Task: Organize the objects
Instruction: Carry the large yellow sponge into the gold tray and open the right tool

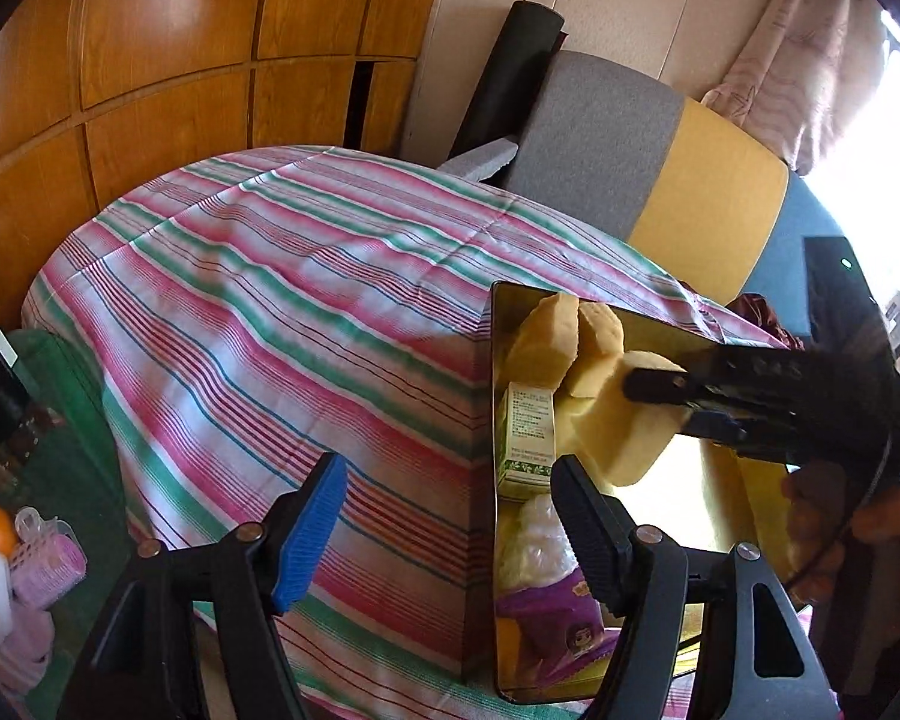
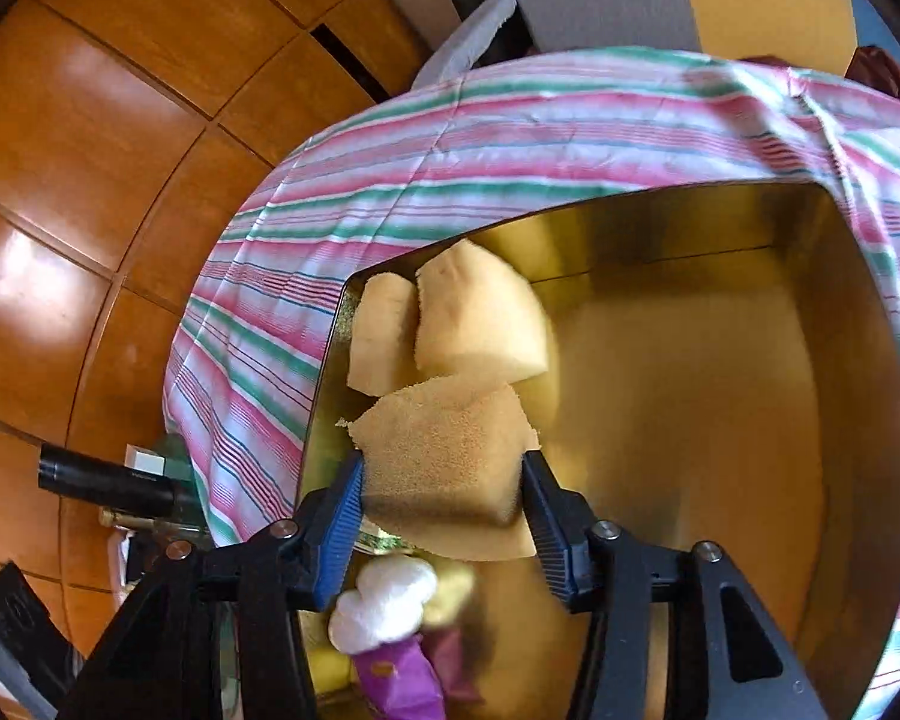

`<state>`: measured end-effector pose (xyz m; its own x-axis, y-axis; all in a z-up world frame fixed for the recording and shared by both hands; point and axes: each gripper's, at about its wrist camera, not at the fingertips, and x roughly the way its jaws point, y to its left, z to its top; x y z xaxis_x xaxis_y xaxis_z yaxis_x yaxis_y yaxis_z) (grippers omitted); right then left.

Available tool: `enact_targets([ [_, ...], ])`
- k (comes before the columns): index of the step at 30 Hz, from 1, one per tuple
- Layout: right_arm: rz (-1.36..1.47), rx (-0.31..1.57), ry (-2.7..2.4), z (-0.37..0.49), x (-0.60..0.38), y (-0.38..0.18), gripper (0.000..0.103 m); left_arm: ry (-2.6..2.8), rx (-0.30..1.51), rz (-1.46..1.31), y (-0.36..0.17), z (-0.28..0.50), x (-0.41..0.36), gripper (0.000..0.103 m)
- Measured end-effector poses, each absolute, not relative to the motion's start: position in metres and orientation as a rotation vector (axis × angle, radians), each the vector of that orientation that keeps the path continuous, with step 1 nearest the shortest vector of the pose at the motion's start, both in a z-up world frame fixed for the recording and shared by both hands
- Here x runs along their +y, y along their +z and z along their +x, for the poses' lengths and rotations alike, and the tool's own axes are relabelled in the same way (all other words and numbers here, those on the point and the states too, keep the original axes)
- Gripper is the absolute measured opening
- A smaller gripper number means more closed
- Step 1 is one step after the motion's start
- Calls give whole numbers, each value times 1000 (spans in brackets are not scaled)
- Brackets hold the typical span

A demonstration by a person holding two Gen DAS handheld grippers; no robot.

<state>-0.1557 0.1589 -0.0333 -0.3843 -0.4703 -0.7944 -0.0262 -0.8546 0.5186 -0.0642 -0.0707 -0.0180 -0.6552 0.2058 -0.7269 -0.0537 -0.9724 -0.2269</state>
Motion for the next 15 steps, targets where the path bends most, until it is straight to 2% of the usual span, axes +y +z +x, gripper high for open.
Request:
enact_targets([
  [4,1506,-676,-2332,-155,160,-29,70,2716,-277,-1234,-20,-64,-69,74],
  [6,1480,-679,-2348,-150,164,-25,74,2718,-267,-1225,-18,-63,-67,74],
  [15,1371,-571,-2452,-116,177,2,74,2744,-237,-1180,-9,-56,-61,75],
])
